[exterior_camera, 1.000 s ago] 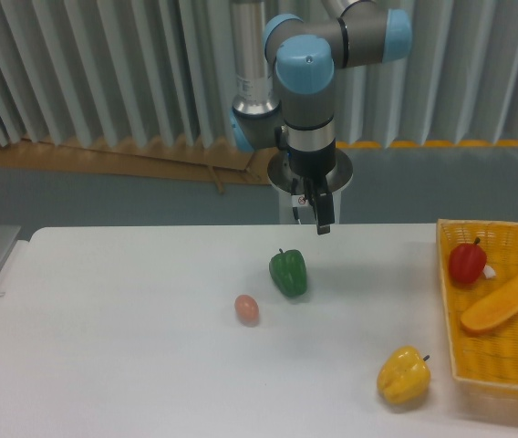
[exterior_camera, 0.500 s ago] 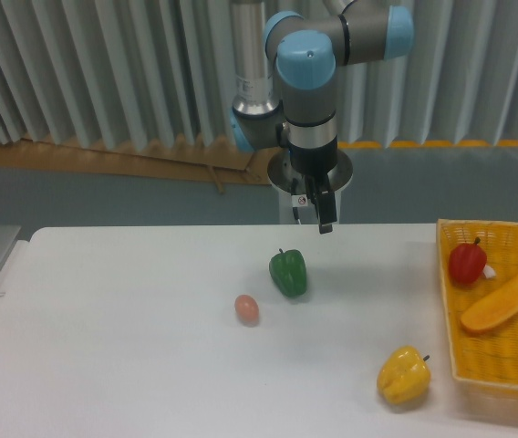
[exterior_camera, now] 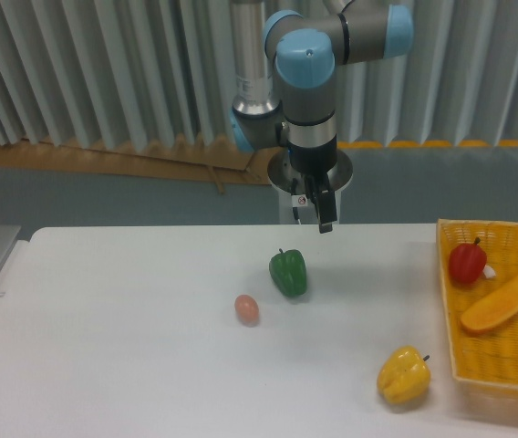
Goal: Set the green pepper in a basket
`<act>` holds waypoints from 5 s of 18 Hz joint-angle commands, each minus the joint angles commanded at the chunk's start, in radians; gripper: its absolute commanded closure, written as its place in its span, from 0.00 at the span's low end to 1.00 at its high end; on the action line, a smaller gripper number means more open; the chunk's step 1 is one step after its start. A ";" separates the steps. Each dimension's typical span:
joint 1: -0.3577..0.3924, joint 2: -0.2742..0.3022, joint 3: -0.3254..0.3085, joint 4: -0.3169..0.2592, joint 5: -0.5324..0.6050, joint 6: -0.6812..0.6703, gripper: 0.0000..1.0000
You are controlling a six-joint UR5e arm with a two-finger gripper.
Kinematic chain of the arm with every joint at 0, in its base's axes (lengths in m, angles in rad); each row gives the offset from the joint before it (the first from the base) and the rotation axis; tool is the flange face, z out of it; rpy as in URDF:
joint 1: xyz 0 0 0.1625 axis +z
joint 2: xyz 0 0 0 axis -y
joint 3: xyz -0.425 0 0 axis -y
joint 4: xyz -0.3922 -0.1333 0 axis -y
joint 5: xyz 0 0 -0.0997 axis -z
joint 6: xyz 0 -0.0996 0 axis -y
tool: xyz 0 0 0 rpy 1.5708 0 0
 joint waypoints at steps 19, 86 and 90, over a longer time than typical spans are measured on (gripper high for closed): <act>0.017 -0.032 -0.061 0.185 -0.006 -0.693 0.00; -0.089 -0.089 -0.345 0.359 0.077 -1.381 0.00; -0.098 -0.106 -0.338 0.357 0.078 -1.405 0.00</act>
